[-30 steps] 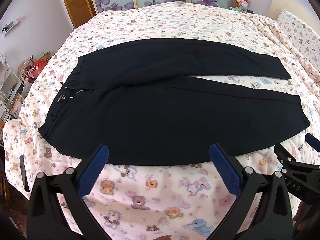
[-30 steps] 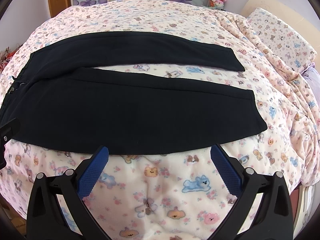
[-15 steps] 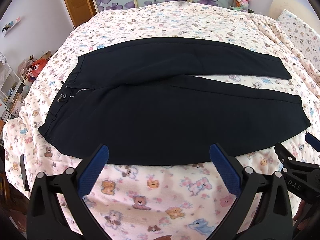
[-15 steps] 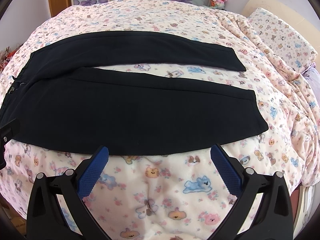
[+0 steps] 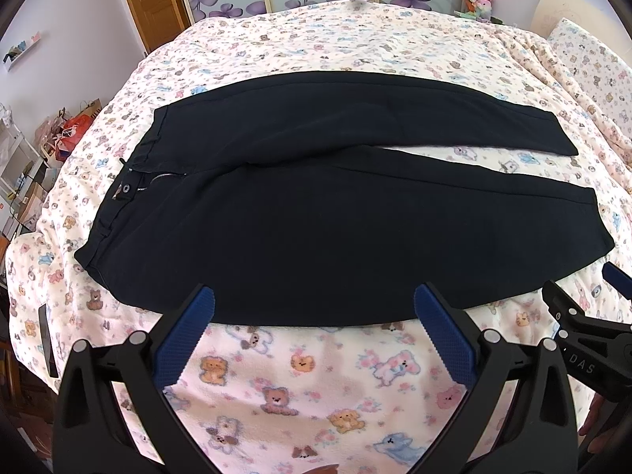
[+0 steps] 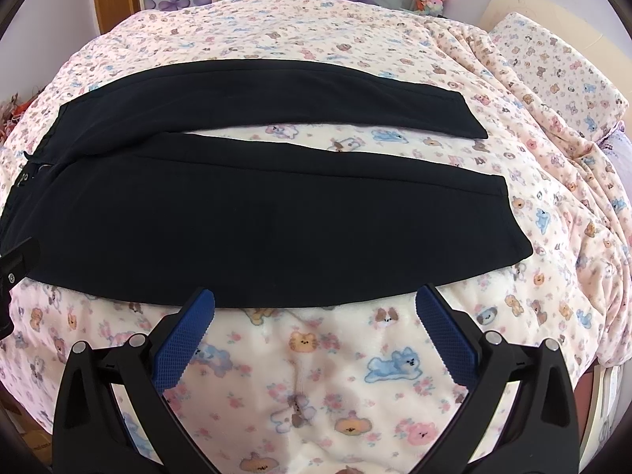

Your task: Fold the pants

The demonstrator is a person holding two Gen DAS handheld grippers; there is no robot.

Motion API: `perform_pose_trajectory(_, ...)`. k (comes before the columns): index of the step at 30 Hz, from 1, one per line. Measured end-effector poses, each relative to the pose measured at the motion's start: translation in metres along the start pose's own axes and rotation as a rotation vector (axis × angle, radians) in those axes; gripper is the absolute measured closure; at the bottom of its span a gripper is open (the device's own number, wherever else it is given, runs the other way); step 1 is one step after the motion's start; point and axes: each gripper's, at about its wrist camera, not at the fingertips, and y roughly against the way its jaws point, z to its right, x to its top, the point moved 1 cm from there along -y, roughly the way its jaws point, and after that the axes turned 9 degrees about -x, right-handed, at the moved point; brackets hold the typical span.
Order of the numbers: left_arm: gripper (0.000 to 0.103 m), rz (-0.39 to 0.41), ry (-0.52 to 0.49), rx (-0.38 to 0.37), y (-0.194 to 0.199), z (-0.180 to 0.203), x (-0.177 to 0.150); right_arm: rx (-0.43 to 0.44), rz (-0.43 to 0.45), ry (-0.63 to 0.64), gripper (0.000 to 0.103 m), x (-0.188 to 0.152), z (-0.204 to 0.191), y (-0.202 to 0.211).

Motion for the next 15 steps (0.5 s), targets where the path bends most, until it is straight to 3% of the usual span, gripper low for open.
perform_pose_trajectory(15, 0.002, -0.001, 0.000, 0.000, -0.0006, -0.0010, -0.0004, 0.002, -0.002, -0.004, 0.001, -0.0009, 0.0010, -0.0007)
